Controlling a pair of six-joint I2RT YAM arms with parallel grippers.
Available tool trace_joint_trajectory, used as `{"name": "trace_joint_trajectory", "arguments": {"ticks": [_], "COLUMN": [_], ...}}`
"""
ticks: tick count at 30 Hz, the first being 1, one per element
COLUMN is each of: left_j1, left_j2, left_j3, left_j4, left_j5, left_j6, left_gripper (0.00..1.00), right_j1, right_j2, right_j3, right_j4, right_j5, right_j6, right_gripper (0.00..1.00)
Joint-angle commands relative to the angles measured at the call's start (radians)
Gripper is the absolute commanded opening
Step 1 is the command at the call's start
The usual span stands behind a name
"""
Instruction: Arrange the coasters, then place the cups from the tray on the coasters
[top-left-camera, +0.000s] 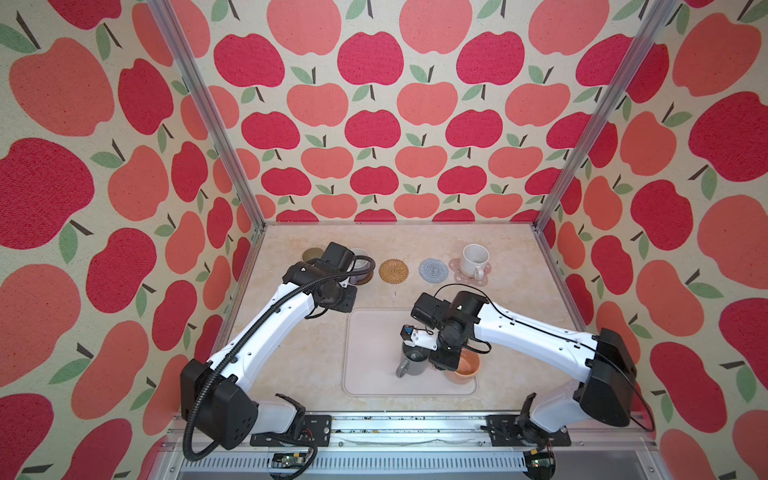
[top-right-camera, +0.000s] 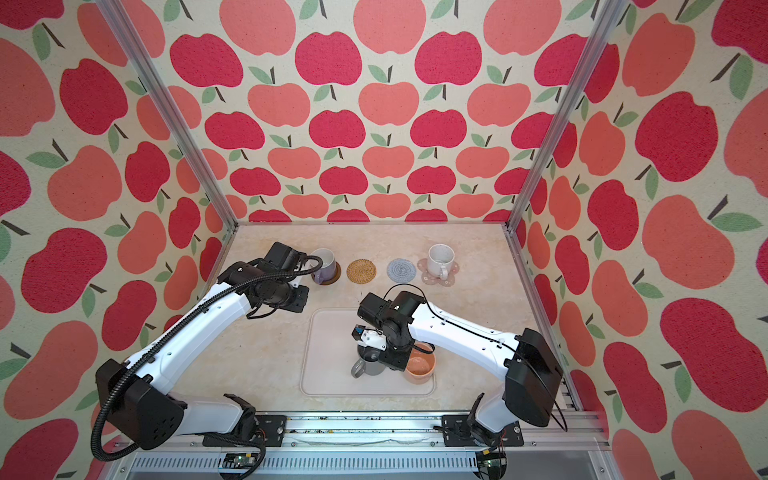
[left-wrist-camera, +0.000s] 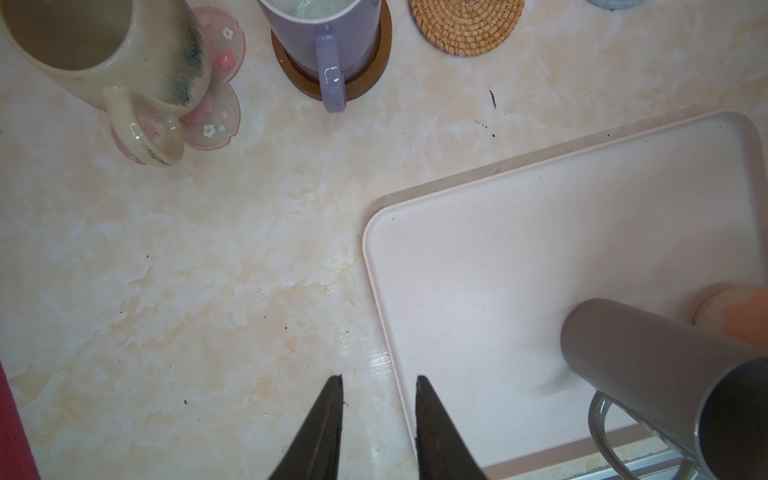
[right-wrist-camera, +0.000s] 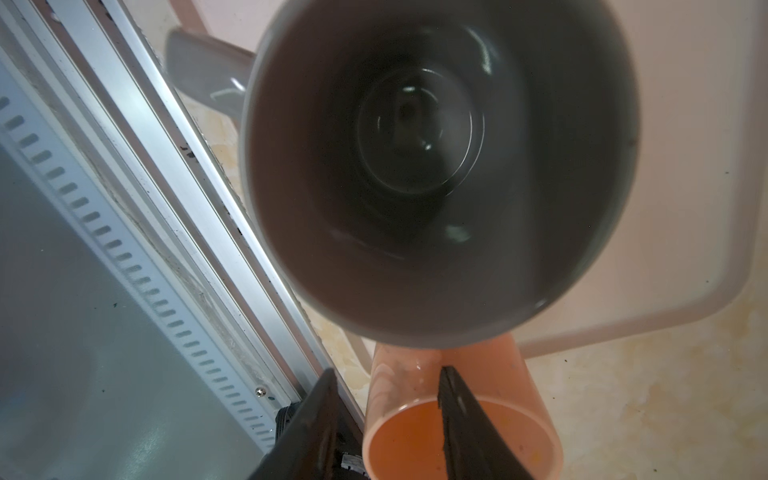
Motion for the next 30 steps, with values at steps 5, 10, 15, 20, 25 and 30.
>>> {"name": "trace_joint_trajectory", "arguments": {"ticks": [5, 10, 15, 20, 25, 30], "left_j1": [0.012, 0.013, 0.013, 0.013, 0.013, 0.014], "left_j2": [0.014, 0.017, 0.023, 0.025, 0.036, 0.05], "left_j3": [-0.013, -0.009, -0.006, -0.003, 0.005, 0.018], "left_j4": [-0.008, -0.009, -0.009, -0.011, -0.012, -0.014], "left_j5": [-0.011, -0.011, -0.009, -0.011, -0.011, -0.011], "left_j6": [-0.008, -0.008, -0.011, -0.013, -0.008, -0.006], "left_gripper": [0.32, 0.32, 0.32, 0.32, 0.32, 0.32], "right_j1": [0.005, 0.004, 0.005, 0.005, 0.003, -0.005], "right_j2": [0.016, 0.021, 0.052, 0.066, 0.071, 0.076], "right_j3": [-0.006, -0.026, -0.043, -0.061, -0.068, -0.076], "right_j4": [0.014, 0.037, 0.047, 0.068, 0.084, 0.1], "right_j5": [-0.023, -0.007, 0.02, 0.023, 0.02, 0.037], "right_j6": [-0.076, -0.083, -0.103, -0.115, -0.118, -0.121], "right_gripper": [0.43, 0.43, 0.45, 0.45, 0.43, 0.36]}}
